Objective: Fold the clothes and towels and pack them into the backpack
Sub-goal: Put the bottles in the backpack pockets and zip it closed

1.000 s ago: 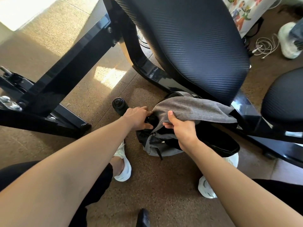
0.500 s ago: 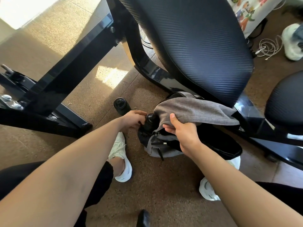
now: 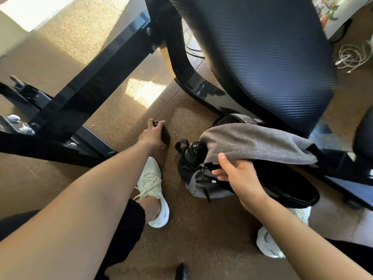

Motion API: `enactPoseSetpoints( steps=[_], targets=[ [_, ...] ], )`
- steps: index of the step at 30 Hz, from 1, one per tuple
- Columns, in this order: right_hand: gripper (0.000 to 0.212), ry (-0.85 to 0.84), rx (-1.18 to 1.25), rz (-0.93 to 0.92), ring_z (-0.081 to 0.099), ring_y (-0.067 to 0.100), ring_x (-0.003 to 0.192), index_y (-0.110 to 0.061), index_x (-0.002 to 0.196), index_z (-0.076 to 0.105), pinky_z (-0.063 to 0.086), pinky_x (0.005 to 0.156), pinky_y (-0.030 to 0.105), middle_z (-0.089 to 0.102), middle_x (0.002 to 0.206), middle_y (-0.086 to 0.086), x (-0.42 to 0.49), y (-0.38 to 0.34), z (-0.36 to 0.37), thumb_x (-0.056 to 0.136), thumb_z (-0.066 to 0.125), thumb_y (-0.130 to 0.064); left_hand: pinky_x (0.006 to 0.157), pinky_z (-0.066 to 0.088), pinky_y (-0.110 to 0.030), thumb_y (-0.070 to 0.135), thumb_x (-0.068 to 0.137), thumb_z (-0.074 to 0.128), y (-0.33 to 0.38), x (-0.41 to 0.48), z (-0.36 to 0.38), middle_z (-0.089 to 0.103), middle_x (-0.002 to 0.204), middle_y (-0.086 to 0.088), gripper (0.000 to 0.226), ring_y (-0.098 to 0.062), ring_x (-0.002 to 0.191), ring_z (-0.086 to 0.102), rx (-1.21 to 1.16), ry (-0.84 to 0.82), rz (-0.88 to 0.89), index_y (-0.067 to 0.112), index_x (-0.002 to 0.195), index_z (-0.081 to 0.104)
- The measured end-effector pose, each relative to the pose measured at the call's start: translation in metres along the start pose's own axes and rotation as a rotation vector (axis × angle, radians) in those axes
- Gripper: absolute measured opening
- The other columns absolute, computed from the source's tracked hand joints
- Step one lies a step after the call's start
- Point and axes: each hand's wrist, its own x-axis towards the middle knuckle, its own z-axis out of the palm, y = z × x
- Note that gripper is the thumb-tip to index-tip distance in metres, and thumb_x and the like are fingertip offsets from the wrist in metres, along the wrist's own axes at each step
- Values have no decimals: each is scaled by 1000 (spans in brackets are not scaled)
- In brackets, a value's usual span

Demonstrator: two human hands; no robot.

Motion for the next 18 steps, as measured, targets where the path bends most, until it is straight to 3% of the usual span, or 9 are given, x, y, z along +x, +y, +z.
enactPoseSetpoints(
  steps=[2, 4, 8, 11, 13, 16, 18],
  targets=[
    [23, -4, -14, 2, 75, 19, 87, -18, 116, 70, 62, 77, 36, 75, 104, -3, 1, -1, 0, 104, 55, -32, 71, 52, -48, 10, 81, 80, -1, -3, 6, 31, 137, -16, 73, -49, 105, 62, -1, 105, 19, 33, 138, 40],
    [24, -14, -15, 13, 75, 20, 87, -17, 116, 70, 61, 78, 37, 75, 105, -1, 1, -2, 0, 104, 55, -32, 67, 48, -45, 8, 83, 78, -2, -11, 10, 35, 129, -16, 65, -48, 98, 64, 25, 147, 21, 31, 132, 43],
    [30, -72, -59, 56, 74, 23, 91, -14, 123, 67, 60, 83, 39, 74, 107, -1, -4, -5, 2, 105, 52, -32, 77, 53, -44, 27, 77, 84, -6, -34, -9, 41, 126, -10, 72, -39, 109, 60, 9, 82, 67, 33, 137, 43],
    [34, -157, -162, 80, 72, 21, 93, -15, 134, 60, 59, 81, 34, 72, 107, -1, -15, -8, 0, 106, 52, -32, 71, 46, -30, 41, 69, 86, -7, -60, -45, 47, 121, -3, 79, -28, 111, 55, -61, 55, 181, 28, 136, 47],
    [33, -234, -250, 77, 72, 19, 92, -18, 134, 60, 58, 77, 30, 72, 107, 0, -29, -12, -4, 105, 53, -31, 66, 41, -22, 40, 69, 87, 0, -85, -74, 51, 117, 0, 71, -23, 106, 54, -111, 15, 273, 28, 128, 51],
    [31, -293, -322, 16, 73, 17, 91, -18, 130, 65, 58, 76, 29, 73, 104, -2, -55, -27, -14, 102, 59, -32, 76, 46, -19, 36, 71, 86, 24, -135, -116, 54, 116, 6, 62, -18, 109, 55, -265, -119, 360, 31, 123, 53],
    [35, -266, -362, -94, 71, 14, 91, -19, 129, 66, 59, 80, 32, 73, 104, -4, -72, -40, -22, 97, 67, -33, 90, 52, -29, 43, 64, 83, 43, -169, -133, 58, 118, 8, 61, -17, 113, 58, -365, -178, 416, 36, 118, 55]
  ],
)
